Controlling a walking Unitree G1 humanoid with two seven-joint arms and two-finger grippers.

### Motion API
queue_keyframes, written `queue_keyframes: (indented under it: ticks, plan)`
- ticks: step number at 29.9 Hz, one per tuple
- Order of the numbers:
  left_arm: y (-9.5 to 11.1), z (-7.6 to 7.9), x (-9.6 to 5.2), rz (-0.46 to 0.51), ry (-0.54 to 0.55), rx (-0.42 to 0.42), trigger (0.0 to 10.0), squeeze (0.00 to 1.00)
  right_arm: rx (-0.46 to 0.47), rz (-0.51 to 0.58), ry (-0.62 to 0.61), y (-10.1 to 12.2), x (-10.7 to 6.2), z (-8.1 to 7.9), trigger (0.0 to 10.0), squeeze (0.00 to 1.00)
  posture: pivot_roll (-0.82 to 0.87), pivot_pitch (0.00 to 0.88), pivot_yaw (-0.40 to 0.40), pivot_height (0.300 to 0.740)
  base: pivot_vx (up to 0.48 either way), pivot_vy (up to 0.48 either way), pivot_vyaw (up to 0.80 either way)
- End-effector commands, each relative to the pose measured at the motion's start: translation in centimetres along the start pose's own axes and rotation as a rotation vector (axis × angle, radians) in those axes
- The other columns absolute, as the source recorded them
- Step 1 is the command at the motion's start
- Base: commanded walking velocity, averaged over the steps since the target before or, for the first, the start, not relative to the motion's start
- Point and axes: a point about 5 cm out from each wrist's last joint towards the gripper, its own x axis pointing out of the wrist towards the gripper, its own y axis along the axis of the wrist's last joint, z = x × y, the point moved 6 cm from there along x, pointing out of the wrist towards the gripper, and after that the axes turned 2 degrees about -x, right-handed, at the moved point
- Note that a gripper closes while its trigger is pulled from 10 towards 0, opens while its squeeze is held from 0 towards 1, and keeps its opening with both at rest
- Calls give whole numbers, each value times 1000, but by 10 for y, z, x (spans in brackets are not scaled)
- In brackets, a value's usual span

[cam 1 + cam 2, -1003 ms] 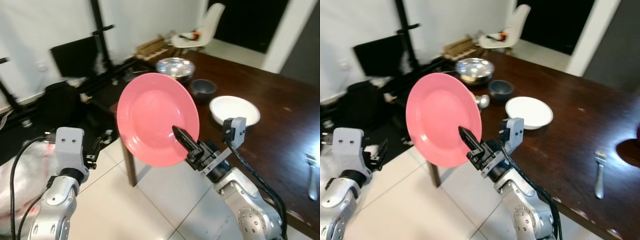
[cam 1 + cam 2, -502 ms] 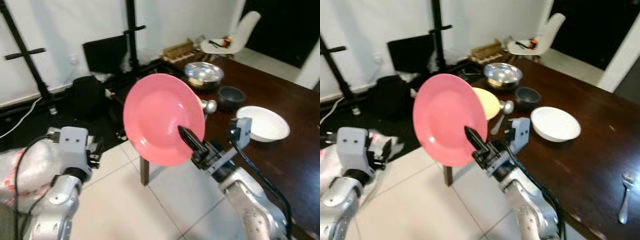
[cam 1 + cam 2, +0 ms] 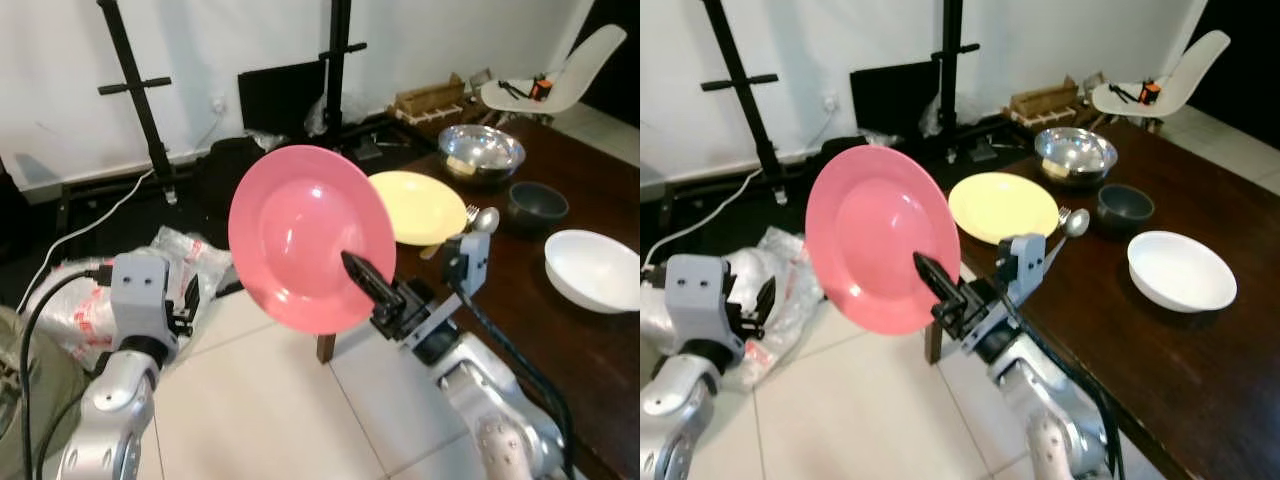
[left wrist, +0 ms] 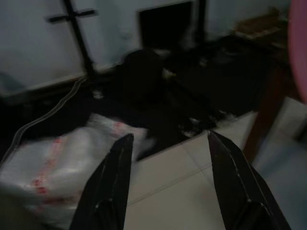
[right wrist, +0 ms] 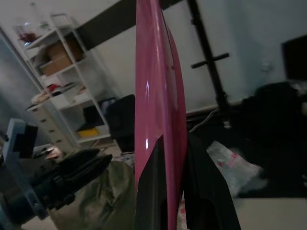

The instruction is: Setting the table

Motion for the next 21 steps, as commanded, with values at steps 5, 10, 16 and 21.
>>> queue_keyframes:
  ticks: [5,10,16,21]
  plan:
    - [-6,-2,-2,-19,13,4,10000,0,19,-7,18,-4,0,-5,10000,0,19,0,56,740,0,0,658]
    - [-6,-2,-1,-19,13,4,10000,0,22,-6,19,-4,0,-5,10000,0,19,0,59,740,0,0,658]
    - [-6,-2,-1,-19,14,4,10000,0,26,-4,19,-4,0,-5,10000,0,19,0,59,740,0,0,654]
    - [-5,-2,-1,-19,16,4,10000,0,30,-3,20,-4,0,-6,10000,0,20,0,58,740,0,0,652]
